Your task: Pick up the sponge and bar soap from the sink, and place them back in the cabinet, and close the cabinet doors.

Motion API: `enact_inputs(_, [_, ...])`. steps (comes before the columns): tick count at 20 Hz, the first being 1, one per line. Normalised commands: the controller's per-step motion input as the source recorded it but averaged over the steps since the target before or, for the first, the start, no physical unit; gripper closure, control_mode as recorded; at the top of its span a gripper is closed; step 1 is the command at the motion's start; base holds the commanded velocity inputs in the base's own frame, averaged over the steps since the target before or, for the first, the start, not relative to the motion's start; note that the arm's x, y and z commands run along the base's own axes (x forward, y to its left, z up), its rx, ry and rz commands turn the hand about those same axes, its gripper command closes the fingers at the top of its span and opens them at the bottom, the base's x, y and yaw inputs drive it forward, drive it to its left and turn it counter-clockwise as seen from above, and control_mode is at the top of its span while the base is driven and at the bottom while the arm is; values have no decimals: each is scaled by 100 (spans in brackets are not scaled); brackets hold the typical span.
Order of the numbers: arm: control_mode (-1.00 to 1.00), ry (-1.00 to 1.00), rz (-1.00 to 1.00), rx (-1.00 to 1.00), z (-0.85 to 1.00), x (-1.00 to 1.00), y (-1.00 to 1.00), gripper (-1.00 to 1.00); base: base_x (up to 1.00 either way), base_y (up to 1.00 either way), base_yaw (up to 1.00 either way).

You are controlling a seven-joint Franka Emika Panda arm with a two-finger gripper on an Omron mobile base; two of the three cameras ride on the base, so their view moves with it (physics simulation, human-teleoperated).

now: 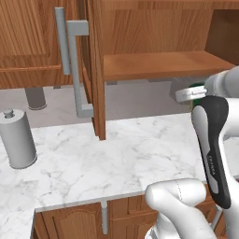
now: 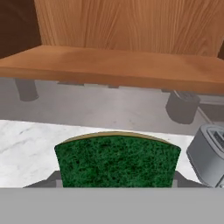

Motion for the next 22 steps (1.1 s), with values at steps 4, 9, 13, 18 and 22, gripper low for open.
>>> enact_inputs(4, [-100, -9, 0, 0, 34, 4, 1, 100, 0, 0, 0])
enact_inputs(9, [-100, -1, 0, 0, 25, 16, 7, 100, 0, 0, 0])
enact_inputs(13, [-100, -1, 0, 0, 16, 34, 9, 100, 0, 0, 0])
enact_inputs(18, [-100, 0, 0, 0, 13, 45, 6, 100, 0, 0, 0])
enact_inputs(22, [-100, 0, 0, 0, 11, 52, 1, 100, 0, 0, 0])
